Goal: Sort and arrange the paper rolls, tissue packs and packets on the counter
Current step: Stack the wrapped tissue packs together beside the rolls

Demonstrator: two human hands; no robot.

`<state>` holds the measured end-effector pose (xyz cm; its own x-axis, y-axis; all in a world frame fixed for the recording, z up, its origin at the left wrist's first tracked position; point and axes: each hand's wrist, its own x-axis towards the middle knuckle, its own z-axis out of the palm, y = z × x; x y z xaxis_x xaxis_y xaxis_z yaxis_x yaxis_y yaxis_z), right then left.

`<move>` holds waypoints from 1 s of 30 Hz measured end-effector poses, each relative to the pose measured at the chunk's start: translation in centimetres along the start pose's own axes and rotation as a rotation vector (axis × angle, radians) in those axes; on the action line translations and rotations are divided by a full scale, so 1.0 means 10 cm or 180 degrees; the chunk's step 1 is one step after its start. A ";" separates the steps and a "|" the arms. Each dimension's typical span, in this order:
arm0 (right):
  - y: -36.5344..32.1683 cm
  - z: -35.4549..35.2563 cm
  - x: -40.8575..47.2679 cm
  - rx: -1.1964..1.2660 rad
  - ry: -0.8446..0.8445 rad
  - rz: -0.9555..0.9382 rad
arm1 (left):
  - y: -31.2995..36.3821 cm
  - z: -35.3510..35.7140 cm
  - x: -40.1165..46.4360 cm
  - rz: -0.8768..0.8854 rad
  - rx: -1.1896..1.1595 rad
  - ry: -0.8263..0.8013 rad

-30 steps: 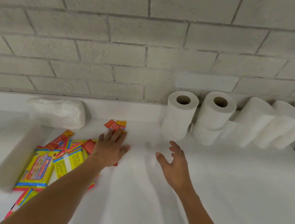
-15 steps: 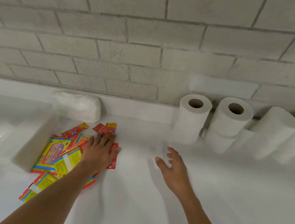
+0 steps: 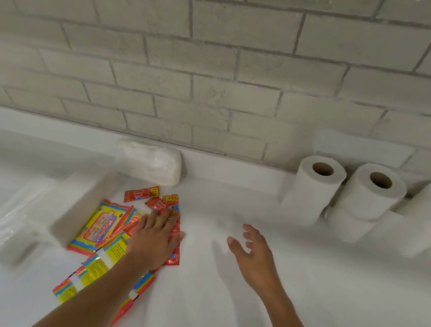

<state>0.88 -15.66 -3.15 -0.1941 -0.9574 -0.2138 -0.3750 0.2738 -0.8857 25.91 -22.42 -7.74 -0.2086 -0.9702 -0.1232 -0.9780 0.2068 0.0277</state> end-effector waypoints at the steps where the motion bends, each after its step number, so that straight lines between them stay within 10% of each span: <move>1: -0.04 0.08 0.00 -0.0004 0.0031 -0.0006 | -0.04 -0.01 -0.02 0.0020 -0.0095 -0.0013; 19: -1.26 1.44 0.41 0.0096 0.0045 -0.0162 | -1.61 -1.28 0.19 0.0054 -0.1216 0.1118; 30: -1.38 2.08 0.37 0.0237 -0.0248 -0.0024 | -2.26 -1.05 0.17 -0.0757 -0.0643 -0.0111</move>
<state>24.19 -24.92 -0.33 -0.1192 -0.9644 -0.2359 -0.3071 0.2618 -0.9150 47.67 -30.09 1.81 0.0227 -0.9827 -0.1837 -0.9800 -0.0582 0.1902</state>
